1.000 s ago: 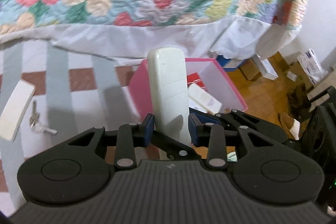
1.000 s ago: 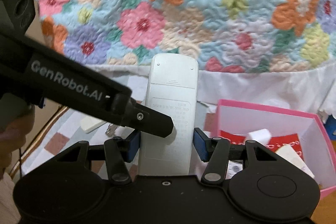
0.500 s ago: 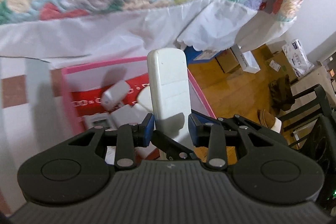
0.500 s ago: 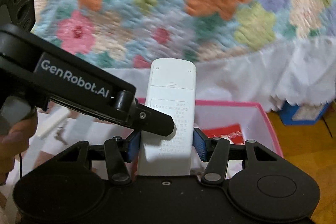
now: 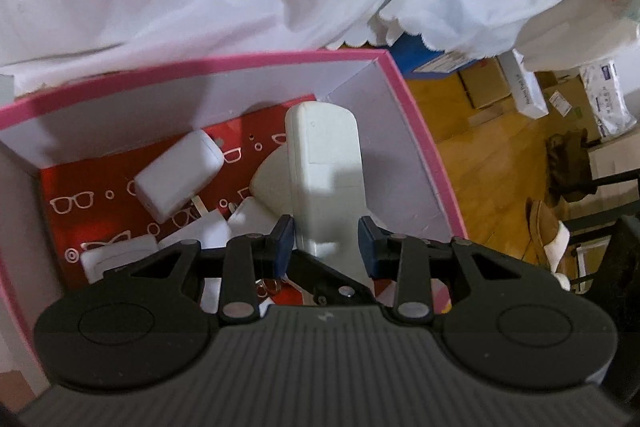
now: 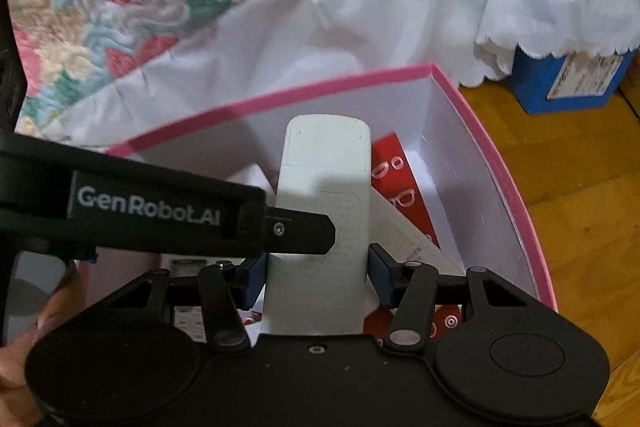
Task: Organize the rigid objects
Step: 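Carry the white bar into the pink box and open the left tool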
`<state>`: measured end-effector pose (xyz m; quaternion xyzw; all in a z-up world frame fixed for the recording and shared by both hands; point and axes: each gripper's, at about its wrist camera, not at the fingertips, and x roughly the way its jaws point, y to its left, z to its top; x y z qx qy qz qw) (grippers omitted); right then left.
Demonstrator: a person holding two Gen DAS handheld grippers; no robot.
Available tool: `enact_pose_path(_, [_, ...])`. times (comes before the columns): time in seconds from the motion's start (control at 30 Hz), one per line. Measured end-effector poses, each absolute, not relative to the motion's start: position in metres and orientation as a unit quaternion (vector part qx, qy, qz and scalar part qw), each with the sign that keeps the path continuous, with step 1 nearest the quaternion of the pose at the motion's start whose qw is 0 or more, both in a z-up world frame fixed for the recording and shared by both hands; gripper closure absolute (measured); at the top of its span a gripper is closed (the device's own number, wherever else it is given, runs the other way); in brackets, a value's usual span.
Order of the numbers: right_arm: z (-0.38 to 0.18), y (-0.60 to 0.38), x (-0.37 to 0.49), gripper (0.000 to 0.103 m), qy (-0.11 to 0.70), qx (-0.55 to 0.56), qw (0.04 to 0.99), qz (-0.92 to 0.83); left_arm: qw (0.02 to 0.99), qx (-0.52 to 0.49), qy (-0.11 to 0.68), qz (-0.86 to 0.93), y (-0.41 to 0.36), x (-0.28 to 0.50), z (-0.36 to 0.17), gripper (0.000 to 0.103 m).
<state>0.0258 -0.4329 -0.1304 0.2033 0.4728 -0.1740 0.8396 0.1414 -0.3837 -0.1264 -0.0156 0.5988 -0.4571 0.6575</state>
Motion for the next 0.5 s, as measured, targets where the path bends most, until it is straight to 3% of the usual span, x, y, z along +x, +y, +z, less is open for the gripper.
enact_pose_path(0.23, [-0.152, -0.433, 0.038, 0.044, 0.509, 0.140, 0.819, -0.226, 0.661, -0.003, 0.612, -0.434, -0.396, 0.140, -0.144, 0.065])
enact_pose_path(0.5, [-0.116, -0.422, 0.002, 0.041, 0.452, 0.154, 0.851, -0.217, 0.694, 0.049, 0.545, -0.468, -0.361, 0.134, -0.092, 0.059])
